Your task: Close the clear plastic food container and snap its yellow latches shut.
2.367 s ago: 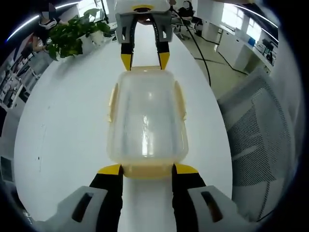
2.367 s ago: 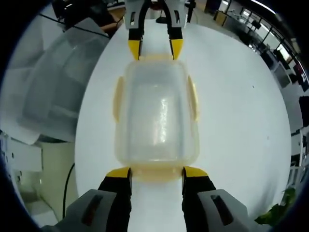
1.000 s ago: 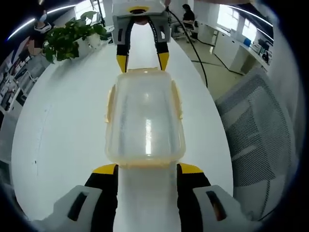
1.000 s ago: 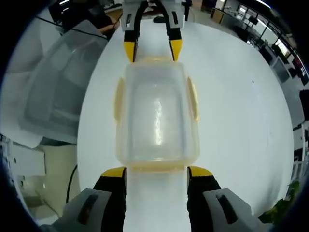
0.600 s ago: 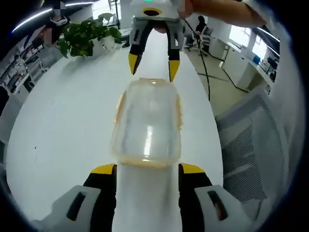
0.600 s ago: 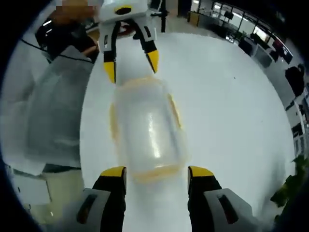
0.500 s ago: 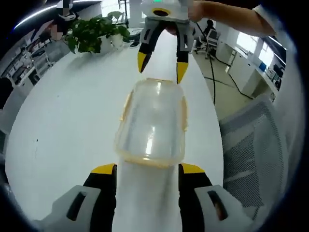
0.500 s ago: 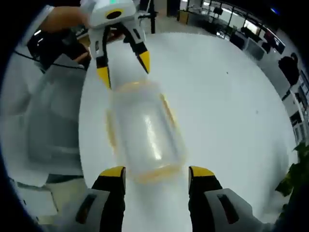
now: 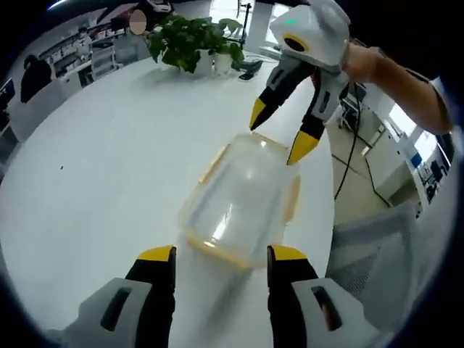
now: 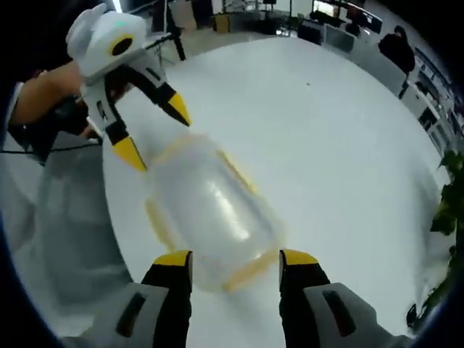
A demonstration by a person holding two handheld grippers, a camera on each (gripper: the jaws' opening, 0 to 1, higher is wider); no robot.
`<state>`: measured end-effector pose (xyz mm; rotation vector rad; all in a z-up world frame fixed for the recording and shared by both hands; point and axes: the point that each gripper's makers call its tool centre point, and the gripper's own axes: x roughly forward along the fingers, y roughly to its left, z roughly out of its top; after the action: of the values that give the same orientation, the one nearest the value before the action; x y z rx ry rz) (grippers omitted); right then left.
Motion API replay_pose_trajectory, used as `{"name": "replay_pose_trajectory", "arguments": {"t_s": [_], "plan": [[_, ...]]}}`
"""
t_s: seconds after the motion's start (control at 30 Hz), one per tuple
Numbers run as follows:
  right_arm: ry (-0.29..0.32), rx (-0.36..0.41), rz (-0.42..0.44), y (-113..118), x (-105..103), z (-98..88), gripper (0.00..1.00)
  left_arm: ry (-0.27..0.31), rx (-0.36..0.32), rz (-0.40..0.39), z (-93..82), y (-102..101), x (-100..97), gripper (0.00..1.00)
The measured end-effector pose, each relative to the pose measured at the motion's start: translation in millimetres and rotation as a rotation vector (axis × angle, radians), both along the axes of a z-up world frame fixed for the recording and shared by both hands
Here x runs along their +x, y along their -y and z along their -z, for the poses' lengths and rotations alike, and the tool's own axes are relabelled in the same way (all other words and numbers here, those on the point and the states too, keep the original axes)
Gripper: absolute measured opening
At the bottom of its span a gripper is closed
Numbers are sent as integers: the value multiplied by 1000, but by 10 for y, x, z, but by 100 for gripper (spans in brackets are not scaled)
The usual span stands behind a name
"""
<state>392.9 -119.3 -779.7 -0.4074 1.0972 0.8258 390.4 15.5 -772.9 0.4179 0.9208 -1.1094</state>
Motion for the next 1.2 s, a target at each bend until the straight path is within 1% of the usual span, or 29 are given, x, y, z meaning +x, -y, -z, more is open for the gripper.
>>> {"name": "replay_pose_trajectory", "arguments": {"t_s": [0.03,0.1,0.13,0.17,0.2,0.23,0.3,0.33,0.37,0.4,0.43,0.47,0.5,0.57,0.67,0.77,0.8,0.9,0.93,1.03,1.07,1.1,1.13,1.17,1.2], "plan": [[2,3,19,10,11,-3,47,-6,1,-13,0,-11,1,50],[-9,7,63,49,25,3,47,-21,-19,-75,-25,-26,23,50],[-11,10,87,62,38,6,47,-40,-36,-120,-30,-30,37,50],[-18,13,110,61,16,8,47,-52,-48,-147,-35,-30,46,50],[-23,17,120,58,4,11,47,-65,-60,-168,-35,-31,51,50],[-32,15,153,72,0,22,47,-78,-65,-193,-34,-38,56,50],[-39,27,186,71,-1,32,48,-101,-83,-220,-44,-28,54,51],[-55,50,224,50,-13,34,49,-121,-87,-247,-44,-32,52,51],[-57,70,247,31,-7,28,49,-149,-90,-281,-42,-38,45,51],[-71,97,288,6,-11,27,49,-151,-98,-294,-49,-33,58,51],[-78,92,302,23,-17,37,49,-171,-114,-330,-58,-22,63,51],[-77,77,301,52,-19,59,49,-187,-118,-345,-56,-20,53,51],[-78,74,313,65,-19,69,48,-190,-124,-345,-58,-13,47,50],[-90,102,365,40,-27,60,48,-209,-138,-385,-62,-3,37,50],[-98,103,398,66,-33,83,47,-228,-163,-440,-52,17,48,50],[-114,106,433,88,-47,119,46,-237,-142,-455,-2,21,20,49],[-120,125,447,70,-46,115,45,-239,-124,-468,32,1,11,48],[-141,151,469,74,12,141,45,-262,-125,-483,75,53,-72,47],[-147,158,475,69,16,147,45,-265,-126,-481,82,58,-69,46],[-181,185,499,51,7,161,43,-275,-131,-494,117,85,-53,41],[-178,184,499,63,16,163,43,-282,-130,-496,127,95,-66,36],[-181,185,501,68,22,166,43,-286,-109,-494,149,100,-108,33],[-183,183,503,69,26,170,43,-256,-84,-467,172,68,-85,33],[-183,181,501,64,25,171,43,-278,-103,-491,154,86,-66,33],[-183,177,504,59,26,171,43,-278,-103,-490,163,83,-33,33]]}}
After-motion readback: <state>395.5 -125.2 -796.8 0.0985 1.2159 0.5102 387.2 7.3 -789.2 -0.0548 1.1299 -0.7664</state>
